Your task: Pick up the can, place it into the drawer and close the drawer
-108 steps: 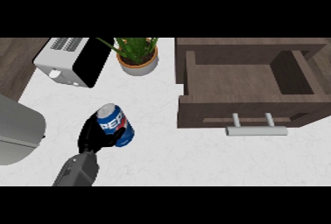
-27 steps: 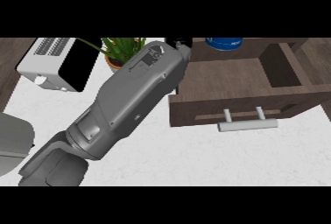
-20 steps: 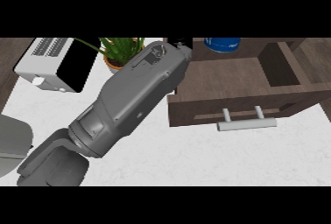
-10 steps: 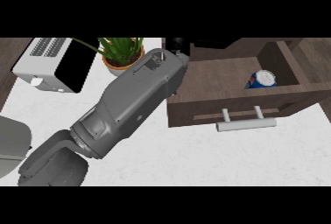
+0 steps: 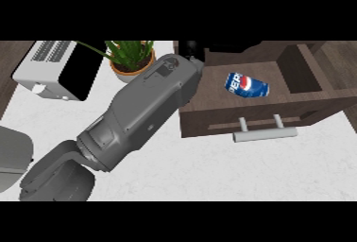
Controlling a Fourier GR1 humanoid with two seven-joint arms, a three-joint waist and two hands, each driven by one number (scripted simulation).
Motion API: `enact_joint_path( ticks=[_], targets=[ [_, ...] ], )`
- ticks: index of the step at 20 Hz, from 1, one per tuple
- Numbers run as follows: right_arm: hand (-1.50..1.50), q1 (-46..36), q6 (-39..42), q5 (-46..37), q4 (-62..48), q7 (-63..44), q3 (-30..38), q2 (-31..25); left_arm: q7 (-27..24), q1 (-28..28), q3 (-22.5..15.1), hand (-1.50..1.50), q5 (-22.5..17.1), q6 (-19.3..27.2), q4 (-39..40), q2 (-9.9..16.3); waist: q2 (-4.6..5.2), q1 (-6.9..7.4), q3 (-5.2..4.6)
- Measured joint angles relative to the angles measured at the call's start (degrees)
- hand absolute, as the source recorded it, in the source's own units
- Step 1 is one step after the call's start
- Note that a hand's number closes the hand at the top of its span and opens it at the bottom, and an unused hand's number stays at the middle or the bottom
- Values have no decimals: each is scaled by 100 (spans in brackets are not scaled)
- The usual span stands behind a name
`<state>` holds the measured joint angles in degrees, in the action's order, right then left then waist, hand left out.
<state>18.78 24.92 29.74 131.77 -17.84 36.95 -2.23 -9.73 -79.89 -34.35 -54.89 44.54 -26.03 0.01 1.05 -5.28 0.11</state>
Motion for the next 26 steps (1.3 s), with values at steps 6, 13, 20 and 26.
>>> enact_joint_path(
  ticks=[6, 13, 20, 26],
  targets=[
    [-150, -264, 296, -708, 231, 588, 151, -334, -240, -23, 24, -150, -215, 2, -51, -1, 12, 25, -1],
    [-150, -837, 354, -1767, 485, 930, -296, -525, -552, -86, -24, -150, -421, 44, -193, -1, 10, 150, -4],
    [-150, -1423, 237, -3645, 413, 1261, -1198, -501, -592, -226, -31, -150, -534, 151, -233, 0, -10, 346, -7],
    [-150, -1871, -162, -5493, -82, 1554, -2289, -400, -576, -161, 42, -150, -541, 96, -283, -1, -37, 497, -9]
  ],
)
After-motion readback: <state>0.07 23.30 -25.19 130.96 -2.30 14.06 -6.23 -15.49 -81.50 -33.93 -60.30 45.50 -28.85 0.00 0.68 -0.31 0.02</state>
